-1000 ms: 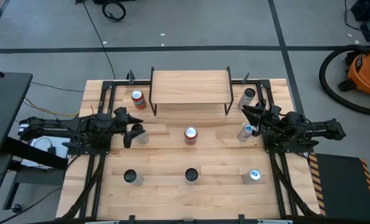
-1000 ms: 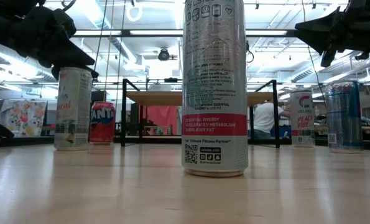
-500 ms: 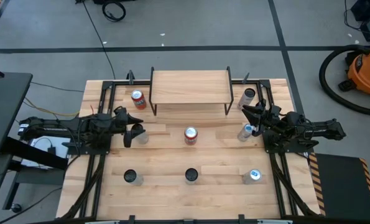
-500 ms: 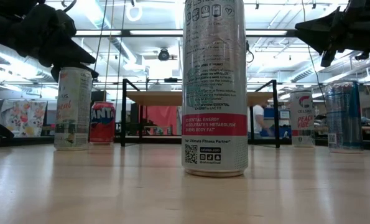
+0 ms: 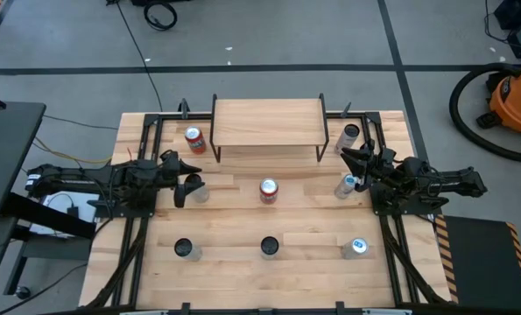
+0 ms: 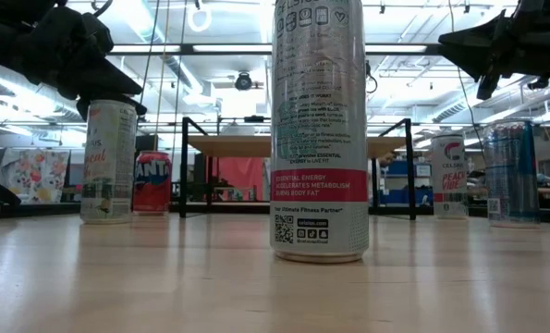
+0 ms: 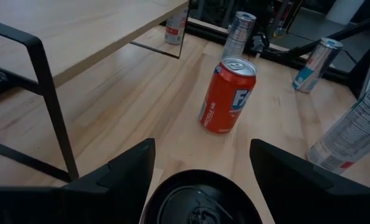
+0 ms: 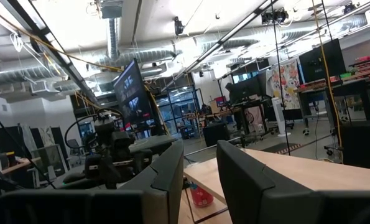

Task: Place canned beverage on shelf
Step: Put the top white yellow soda can on the shelf

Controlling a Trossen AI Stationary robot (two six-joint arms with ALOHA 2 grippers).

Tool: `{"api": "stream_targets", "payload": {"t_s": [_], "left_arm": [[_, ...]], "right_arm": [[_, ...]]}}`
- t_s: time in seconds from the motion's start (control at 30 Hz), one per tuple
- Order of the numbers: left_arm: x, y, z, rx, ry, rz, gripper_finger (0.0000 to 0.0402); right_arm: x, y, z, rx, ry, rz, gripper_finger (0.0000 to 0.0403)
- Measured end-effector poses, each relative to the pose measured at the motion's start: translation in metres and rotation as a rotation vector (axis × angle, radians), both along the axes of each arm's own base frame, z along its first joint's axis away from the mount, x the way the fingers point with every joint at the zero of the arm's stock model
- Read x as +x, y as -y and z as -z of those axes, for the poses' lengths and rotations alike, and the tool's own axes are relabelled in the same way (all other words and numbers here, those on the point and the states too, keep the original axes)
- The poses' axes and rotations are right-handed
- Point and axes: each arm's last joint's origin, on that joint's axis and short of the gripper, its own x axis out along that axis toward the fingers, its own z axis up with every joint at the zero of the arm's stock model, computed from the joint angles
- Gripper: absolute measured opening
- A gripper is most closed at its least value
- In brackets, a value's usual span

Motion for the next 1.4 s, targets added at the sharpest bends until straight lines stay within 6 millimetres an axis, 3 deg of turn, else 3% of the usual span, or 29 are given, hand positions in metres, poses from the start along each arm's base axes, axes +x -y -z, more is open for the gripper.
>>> {"api": "stream_targets", "payload": {"t_s": [1.13, 1.4], "left_arm": [[0.0000, 0.0019, 0.0009, 0.028, -0.019, 0.080, 0.0273], [0.0001, 0.0026, 0.0010, 0.044, -0.024, 0.110, 0.0316]], "right_arm": [[0.0000, 0.0000, 0.0000, 0.000, 0.000, 0.000, 0.0107], [0.0000, 0.0000, 0.0000, 0.000, 0.000, 0.000, 0.0107]]}}
